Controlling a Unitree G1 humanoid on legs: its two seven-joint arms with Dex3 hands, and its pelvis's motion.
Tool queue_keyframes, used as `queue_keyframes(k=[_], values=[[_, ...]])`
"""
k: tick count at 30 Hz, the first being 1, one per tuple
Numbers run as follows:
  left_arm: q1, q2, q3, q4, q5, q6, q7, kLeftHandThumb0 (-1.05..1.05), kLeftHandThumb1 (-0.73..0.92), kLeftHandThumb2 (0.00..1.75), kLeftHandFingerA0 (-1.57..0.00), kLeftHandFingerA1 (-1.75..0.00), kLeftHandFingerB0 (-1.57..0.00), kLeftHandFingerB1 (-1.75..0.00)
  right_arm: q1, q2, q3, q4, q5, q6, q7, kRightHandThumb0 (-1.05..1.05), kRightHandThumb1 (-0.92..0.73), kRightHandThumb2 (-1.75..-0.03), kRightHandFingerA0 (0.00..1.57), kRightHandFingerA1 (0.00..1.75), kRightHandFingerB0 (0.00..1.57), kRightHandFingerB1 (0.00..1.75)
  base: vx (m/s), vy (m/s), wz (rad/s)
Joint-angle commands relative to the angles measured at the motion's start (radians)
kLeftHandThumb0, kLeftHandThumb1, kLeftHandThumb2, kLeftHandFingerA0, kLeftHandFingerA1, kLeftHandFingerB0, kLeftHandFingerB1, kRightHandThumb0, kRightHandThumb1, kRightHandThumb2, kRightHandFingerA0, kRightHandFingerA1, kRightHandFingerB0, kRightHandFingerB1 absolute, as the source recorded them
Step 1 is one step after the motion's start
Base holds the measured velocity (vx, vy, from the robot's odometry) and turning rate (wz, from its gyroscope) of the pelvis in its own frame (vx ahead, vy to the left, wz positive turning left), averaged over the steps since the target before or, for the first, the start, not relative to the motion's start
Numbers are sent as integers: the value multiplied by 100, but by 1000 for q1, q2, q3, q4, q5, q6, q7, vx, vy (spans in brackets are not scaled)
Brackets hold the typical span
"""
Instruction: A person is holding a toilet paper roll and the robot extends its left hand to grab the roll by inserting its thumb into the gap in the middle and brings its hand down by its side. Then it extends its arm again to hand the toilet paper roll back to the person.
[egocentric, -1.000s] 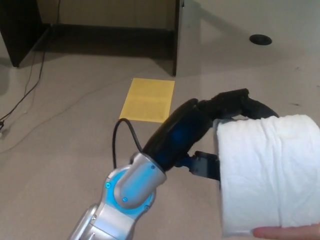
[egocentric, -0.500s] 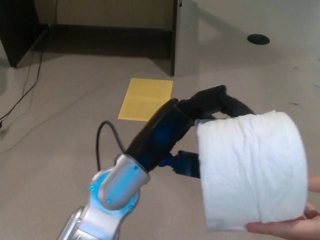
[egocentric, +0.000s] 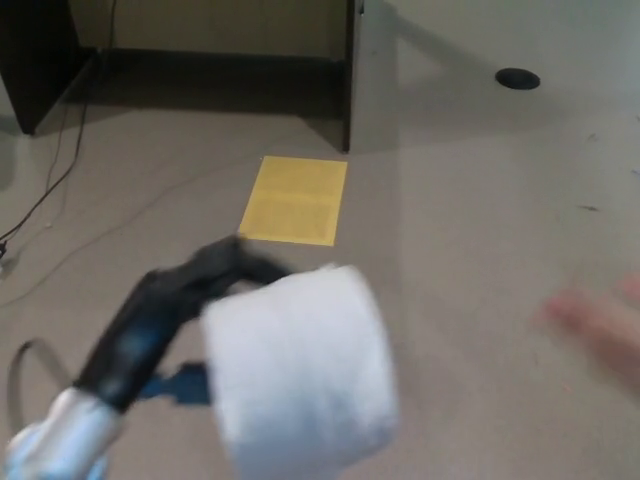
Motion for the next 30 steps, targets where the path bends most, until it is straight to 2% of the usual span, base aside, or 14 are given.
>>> queue_keyframes(k=[1,4,5,8,12,15,16,17,18,22,24,28,29,30], values=[[79,46,78,89,-61,-93,-8,-10,82,76,-94,-148,-75,-132,15,-14,6,8,-14,4,-12,-32,-63,-59,72,56,54,41,0,0,0],[109,68,141,229,-84,-162,-2,-7,74,86,-101,-141,-80,-124,19,-16,8,10,-15,14,-13,-32,-64,-59,70,55,55,40,0,0,0],[114,72,169,295,-85,-191,13,-4,69,95,-99,-142,-79,-125,13,-13,6,11,-14,20,-9,-33,-64,-60,70,55,54,41,0,0,0],[134,89,219,481,-60,-305,65,-4,72,92,-92,-154,-78,-129,13,-14,10,13,-16,24,-3,-32,-64,-60,68,54,54,41,0,0,0],[157,131,237,720,18,-381,168,-11,69,98,-89,-156,-76,-136,21,-11,12,15,-18,26,-9,-33,-64,-60,69,54,55,41,0,0,0],[169,154,215,814,78,-415,240,-8,72,93,-85,-155,-75,-134,32,-15,22,14,-27,6,-22,-31,-63,-59,69,56,57,43,0,0,0],[172,173,190,861,124,-409,291,-12,77,81,-90,-151,-78,-127,32,-13,17,15,-20,11,-16,-32,-64,-59,72,62,56,42,0,0,0],[172,183,179,886,142,-411,315,0,71,87,-93,-146,-85,-120,29,-11,15,15,-17,15,-13,-31,-64,-59,73,65,56,42,0,0,0],[171,192,169,906,153,-414,334,-13,77,80,-89,-147,-78,-124,24,-7,13,15,-13,19,-10,-31,-63,-59,74,65,57,42,0,0,0],[158,224,113,995,199,-375,400,-18,83,66,-86,-145,-71,-126,15,-4,12,12,-10,20,-4,-31,-64,-59,72,60,57,43,0,0,0],[144,231,98,1029,196,-363,411,-19,82,68,-86,-147,-71,-127,8,-2,14,14,-12,24,-5,-32,-64,-59,71,56,57,43,0,0,0],[117,212,105,1095,132,-356,367,-18,79,72,-87,-140,-73,-125,7,-9,15,15,-14,26,-8,-32,-64,-59,72,56,57,42,0,0,0],[104,204,113,1092,106,-335,342,-12,78,79,-83,-148,-76,-129,2,-11,16,18,-16,35,-9,-33,-64,-59,72,56,57,42,0,0,0],[98,202,115,1099,99,-329,339,-15,76,80,-86,-149,-79,-128,1,-10,17,18,-16,39,-8,-33,-64,-60,72,55,57,42,0,0,0]])
